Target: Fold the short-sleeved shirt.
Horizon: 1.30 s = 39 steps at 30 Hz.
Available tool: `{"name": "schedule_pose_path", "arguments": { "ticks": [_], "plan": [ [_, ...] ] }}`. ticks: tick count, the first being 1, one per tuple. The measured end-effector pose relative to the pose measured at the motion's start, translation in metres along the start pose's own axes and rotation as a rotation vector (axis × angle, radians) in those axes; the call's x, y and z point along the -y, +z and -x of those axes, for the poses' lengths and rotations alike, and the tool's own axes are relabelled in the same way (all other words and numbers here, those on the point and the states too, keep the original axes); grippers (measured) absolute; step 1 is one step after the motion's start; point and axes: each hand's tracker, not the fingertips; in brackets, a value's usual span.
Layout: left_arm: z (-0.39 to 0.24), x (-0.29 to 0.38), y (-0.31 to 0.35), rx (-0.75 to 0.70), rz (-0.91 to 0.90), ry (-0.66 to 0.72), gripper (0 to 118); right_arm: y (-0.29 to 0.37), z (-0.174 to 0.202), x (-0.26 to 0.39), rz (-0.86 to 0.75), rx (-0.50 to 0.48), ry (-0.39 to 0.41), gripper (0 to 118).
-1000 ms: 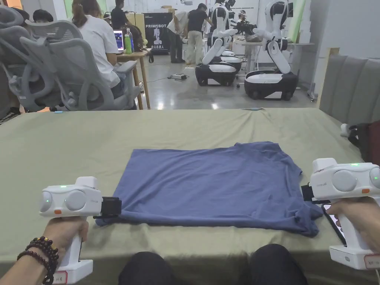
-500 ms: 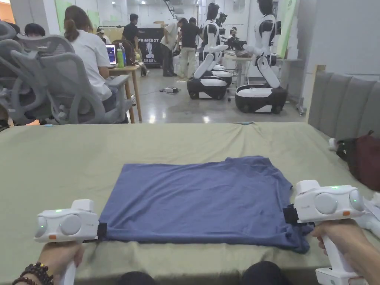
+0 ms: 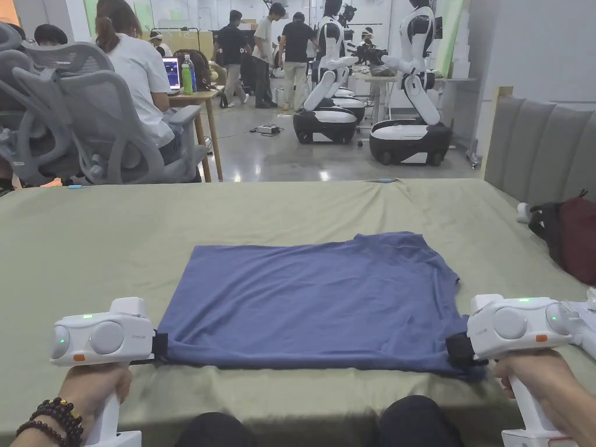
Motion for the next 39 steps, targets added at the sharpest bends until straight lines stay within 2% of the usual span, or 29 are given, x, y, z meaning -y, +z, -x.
{"name": "schedule_pose_path", "arguments": {
  "ticks": [1,2,4,5,7,10,13,17,21,26,31,35,36,37,38,39],
  "plan": [
    [0.001,0.001,-0.001,0.001,-0.001,0.003,4,-0.004,-0.001,0.004,0.022,0.007,0.004,52],
    [0.002,0.0,-0.002,0.004,0.0,0.012,4,-0.008,-0.002,0.008,0.031,-0.004,0.008,52],
    [0.002,0.001,-0.002,0.006,0.0,0.027,4,-0.009,-0.002,0.013,0.001,-0.101,-0.003,16],
    [0.001,0.001,-0.002,0.007,-0.001,0.025,4,-0.007,-0.001,0.012,0.005,-0.05,0.004,11],
    [-0.001,-0.002,-0.001,0.008,0.0,0.01,4,-0.004,0.001,0.004,-0.002,-0.051,0.029,10],
    [0.001,-0.02,0.006,0.02,-0.029,0.014,4,0.014,-0.005,-0.018,-0.071,-0.069,0.011,10],
    [0.004,-0.051,0.014,0.054,-0.095,0.072,4,0.027,-0.012,-0.058,-0.138,-0.069,0.014,10],
    [-0.005,-0.099,0.009,0.044,-0.143,0.033,4,0.035,-0.007,-0.114,-0.186,-0.055,0.026,9],
    [-0.016,-0.138,-0.028,0.023,-0.129,0.015,4,0.006,-0.002,-0.165,-0.183,-0.046,0.038,9],
    [-0.024,-0.167,-0.107,0.008,-0.086,0.028,4,-0.07,0.001,-0.206,-0.136,-0.014,0.049,10],
    [-0.03,-0.171,-0.172,-0.01,0.006,0.001,4,-0.131,0.001,-0.22,-0.084,-0.002,0.029,10],
    [-0.03,-0.163,-0.19,-0.023,0.039,0.009,4,-0.155,0.002,-0.216,-0.063,0.009,0.038,10],
    [-0.028,-0.161,-0.19,-0.019,0.038,0.02,6,-0.157,0.001,-0.215,-0.057,0.008,0.038,10],
    [-0.027,-0.159,-0.188,-0.018,0.038,0.032,11,-0.154,0.002,-0.214,-0.059,0.005,0.036,18],
    [-0.026,-0.159,-0.185,-0.018,0.039,0.038,25,-0.149,0.004,-0.213,-0.067,0.008,0.035,37],
    [-0.024,-0.159,-0.181,-0.021,0.047,0.042,61,-0.144,0.005,-0.213,-0.074,0.012,0.036,79]
  ]
}}
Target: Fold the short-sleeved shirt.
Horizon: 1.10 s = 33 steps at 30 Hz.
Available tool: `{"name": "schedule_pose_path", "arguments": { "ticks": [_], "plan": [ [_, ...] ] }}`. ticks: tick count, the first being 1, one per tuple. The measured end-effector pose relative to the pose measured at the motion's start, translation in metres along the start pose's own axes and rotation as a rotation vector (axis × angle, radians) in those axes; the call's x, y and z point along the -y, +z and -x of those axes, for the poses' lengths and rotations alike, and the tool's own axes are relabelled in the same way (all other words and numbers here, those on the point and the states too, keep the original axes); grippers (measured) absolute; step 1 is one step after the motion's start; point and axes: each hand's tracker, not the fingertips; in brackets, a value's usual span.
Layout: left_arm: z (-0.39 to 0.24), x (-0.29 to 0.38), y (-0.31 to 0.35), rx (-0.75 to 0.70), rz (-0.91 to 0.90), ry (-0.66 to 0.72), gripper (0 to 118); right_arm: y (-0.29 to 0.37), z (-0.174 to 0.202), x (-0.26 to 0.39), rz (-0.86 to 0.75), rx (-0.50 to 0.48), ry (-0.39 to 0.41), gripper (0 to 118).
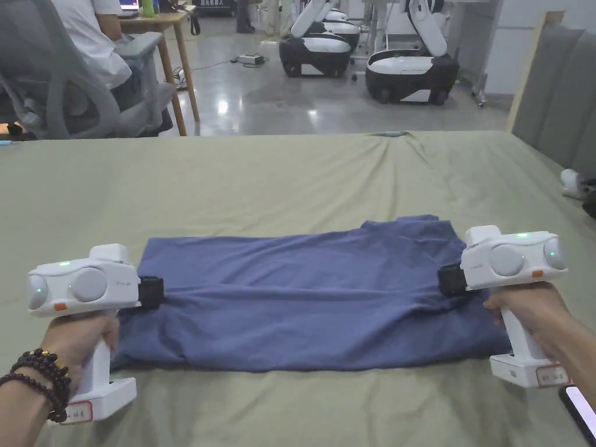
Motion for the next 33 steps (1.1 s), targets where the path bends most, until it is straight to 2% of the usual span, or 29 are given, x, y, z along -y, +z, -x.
{"name": "schedule_pose_path", "arguments": {
  "ticks": [1,2,3,7,8,10,11,12,13,16,20,23,24,25,27,28,30,33],
  "plan": [
    [0.0,0.001,0.006,-0.015,0.002,0.001,90,0.007,0.0,0.0,-0.008,0.003,0.0,107],
    [0.0,0.002,0.017,-0.023,-0.01,-0.007,113,0.017,0.001,0.0,-0.027,0.001,0.001,118],
    [0.001,0.002,0.029,-0.011,-0.055,-0.022,118,0.029,0.003,-0.001,-0.052,-0.005,0.006,116],
    [-0.001,0.011,0.079,-0.024,-0.105,-0.059,114,0.066,0.009,0.006,-0.059,0.01,-0.016,103],
    [-0.003,0.015,0.09,-0.02,-0.107,-0.062,109,0.077,0.012,0.011,-0.059,0.006,-0.025,93],
    [-0.003,0.027,0.112,0.003,-0.126,-0.064,67,0.098,0.018,0.023,-0.065,-0.018,-0.041,36],
    [-0.004,0.033,0.121,0.001,-0.128,-0.066,38,0.106,0.023,0.029,-0.064,-0.013,-0.04,16],
    [-0.006,0.039,0.127,-0.003,-0.131,-0.067,8,0.114,0.027,0.034,-0.062,-0.005,-0.035,10],
    [-0.006,0.045,0.133,-0.012,-0.133,-0.066,0,0.123,0.03,0.04,-0.066,0.004,-0.025,10],
    [-0.004,0.054,0.15,0.015,-0.152,-0.062,0,0.141,0.033,0.05,-0.084,-0.017,-0.021,0],
    [-0.001,0.052,0.153,0.014,-0.155,-0.061,0,0.151,0.035,0.053,-0.104,-0.024,-0.015,0],
    [0.004,0.049,0.144,0.012,-0.149,-0.054,0,0.134,0.029,0.045,-0.109,-0.046,-0.021,0],
    [0.006,0.046,0.138,0.016,-0.145,-0.05,5,0.13,0.028,0.045,-0.108,-0.052,-0.024,0],
    [0.008,0.046,0.129,0.021,-0.133,-0.05,27,0.127,0.029,0.044,-0.104,-0.054,-0.024,0],
    [0.009,0.047,0.11,0.011,-0.076,-0.059,92,0.115,0.029,0.045,-0.097,-0.047,-0.021,0],
    [0.014,0.048,0.096,0.008,-0.064,-0.064,102,0.108,0.029,0.046,-0.091,-0.044,-0.02,0],
    [0.017,0.05,0.078,-0.004,-0.045,-0.061,94,0.096,0.028,0.05,-0.068,-0.051,-0.03,0],
    [0.024,0.057,0.055,-0.014,0.002,-0.046,93,0.08,0.028,0.057,-0.037,-0.06,-0.038,0]
  ]
}}
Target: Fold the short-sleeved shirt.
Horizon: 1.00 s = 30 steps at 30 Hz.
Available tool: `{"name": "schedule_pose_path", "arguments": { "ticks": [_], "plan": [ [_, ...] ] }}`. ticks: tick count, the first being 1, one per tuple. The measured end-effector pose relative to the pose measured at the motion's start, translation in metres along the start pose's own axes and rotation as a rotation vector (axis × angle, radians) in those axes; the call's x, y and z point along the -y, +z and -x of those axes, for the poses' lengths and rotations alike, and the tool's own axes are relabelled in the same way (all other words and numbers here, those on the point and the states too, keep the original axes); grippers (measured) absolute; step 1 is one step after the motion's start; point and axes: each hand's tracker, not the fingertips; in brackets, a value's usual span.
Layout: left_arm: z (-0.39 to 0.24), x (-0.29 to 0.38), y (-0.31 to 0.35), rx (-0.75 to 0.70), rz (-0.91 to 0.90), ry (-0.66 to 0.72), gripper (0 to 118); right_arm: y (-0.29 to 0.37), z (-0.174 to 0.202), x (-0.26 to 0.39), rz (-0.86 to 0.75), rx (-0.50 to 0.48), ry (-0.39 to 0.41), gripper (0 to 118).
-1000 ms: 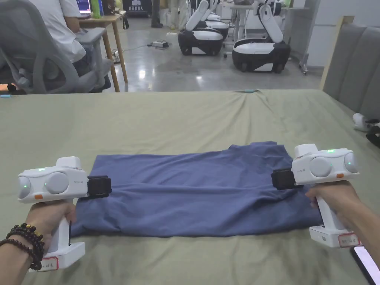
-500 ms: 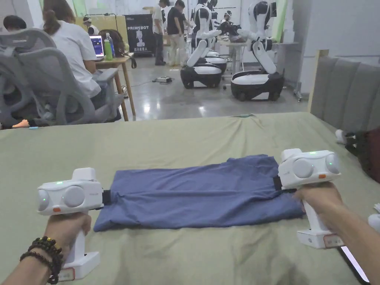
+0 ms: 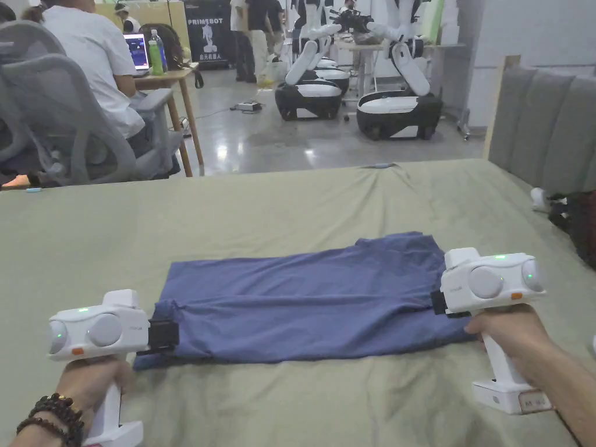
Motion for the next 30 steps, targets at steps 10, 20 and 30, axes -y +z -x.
{"name": "schedule_pose_path", "arguments": {
  "ticks": [10,20,30],
  "plan": [
    [-0.005,0.005,0.002,0.079,-0.004,0.004,5,-0.015,-0.012,0.003,0.029,0.012,-0.023,13],
    [-0.009,0.006,0.009,0.064,-0.008,-0.002,5,-0.027,-0.035,0.007,0.101,0.066,-0.095,104],
    [0.0,0.007,0.0,0.071,0.001,0.001,5,-0.05,-0.03,0.013,0.105,-0.037,-0.118,15]
  ]
}}
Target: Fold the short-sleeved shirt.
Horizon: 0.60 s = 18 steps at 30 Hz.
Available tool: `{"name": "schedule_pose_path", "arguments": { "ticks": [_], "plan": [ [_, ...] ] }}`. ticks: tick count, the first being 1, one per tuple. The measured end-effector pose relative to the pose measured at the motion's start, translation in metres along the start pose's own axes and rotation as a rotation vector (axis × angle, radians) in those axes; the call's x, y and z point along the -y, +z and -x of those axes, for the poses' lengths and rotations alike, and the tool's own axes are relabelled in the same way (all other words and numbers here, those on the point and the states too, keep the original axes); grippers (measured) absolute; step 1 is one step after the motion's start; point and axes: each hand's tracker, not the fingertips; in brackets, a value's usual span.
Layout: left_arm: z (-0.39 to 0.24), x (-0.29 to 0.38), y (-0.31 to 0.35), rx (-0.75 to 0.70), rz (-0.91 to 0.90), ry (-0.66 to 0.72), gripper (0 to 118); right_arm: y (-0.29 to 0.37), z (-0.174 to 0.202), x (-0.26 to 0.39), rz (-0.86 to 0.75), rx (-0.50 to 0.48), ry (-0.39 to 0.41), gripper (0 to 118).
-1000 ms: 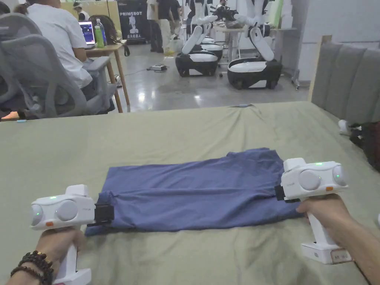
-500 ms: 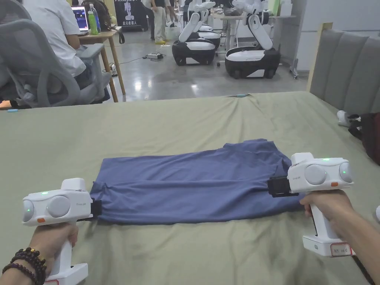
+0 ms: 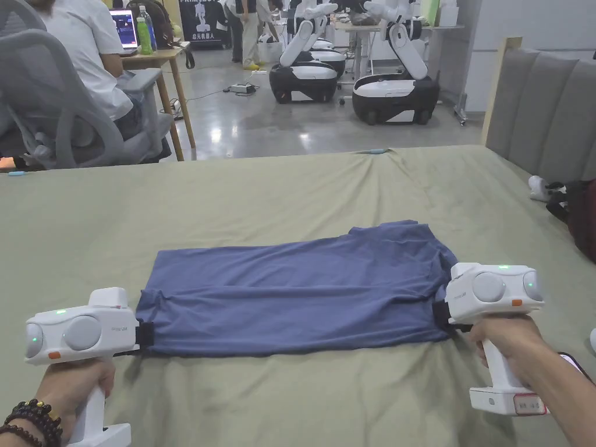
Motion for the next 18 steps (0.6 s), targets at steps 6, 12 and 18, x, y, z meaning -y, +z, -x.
{"name": "schedule_pose_path", "arguments": {
  "ticks": [6,12,18],
  "plan": [
    [-0.003,-0.001,0.045,0.022,-0.049,0.017,5,0.036,0.008,0.004,-0.019,0.054,0.052,15],
    [-0.005,0.02,0.102,0.016,-0.064,-0.07,5,0.089,0.006,0.029,-0.035,0.045,0.067,15],
    [-0.002,0.062,0.148,0.024,-0.056,-0.075,6,0.13,0.002,0.076,-0.04,0.015,0.089,15]
  ]
}}
